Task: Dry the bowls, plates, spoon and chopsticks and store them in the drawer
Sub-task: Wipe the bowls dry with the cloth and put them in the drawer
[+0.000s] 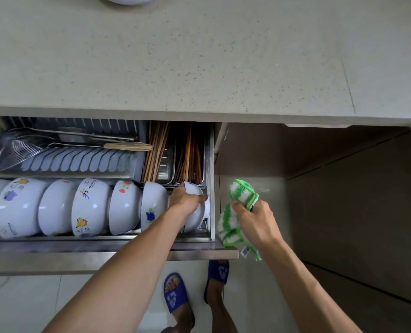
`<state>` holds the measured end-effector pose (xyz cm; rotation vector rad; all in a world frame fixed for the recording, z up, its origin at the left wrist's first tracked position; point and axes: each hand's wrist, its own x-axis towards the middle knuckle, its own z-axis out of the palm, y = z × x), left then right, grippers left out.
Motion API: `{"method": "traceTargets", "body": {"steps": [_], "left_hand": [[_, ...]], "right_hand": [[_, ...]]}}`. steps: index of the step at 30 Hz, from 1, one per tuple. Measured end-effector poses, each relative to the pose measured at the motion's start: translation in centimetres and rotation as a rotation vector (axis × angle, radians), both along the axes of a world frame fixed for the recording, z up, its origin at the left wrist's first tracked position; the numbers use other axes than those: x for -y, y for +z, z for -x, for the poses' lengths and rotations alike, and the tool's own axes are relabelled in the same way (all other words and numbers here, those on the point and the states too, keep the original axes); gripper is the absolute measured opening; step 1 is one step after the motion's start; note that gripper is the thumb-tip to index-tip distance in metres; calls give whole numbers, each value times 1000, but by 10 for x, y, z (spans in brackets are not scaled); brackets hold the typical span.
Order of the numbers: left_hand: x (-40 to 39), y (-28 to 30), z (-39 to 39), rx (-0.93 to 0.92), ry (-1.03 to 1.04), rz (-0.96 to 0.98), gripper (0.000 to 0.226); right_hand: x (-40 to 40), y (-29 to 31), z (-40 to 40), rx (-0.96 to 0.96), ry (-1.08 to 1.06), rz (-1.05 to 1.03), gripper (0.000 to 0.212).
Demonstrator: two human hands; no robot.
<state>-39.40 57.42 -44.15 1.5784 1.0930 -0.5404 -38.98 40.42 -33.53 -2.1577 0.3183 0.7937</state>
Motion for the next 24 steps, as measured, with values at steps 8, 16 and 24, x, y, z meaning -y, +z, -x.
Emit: {"method": "traceTargets", "body": {"steps": [8,16,24], "left_hand": [[-2,9,4,-1,-87,35,48],[-31,73,51,175,-490,-307,17],[-88,133,132,207,-1066,-427,61]], "right_hand": [[-1,1,7,23,25,50,18],[-26,28,33,255,295,223,41],[-49,38,68,349,902,509,99]]}}
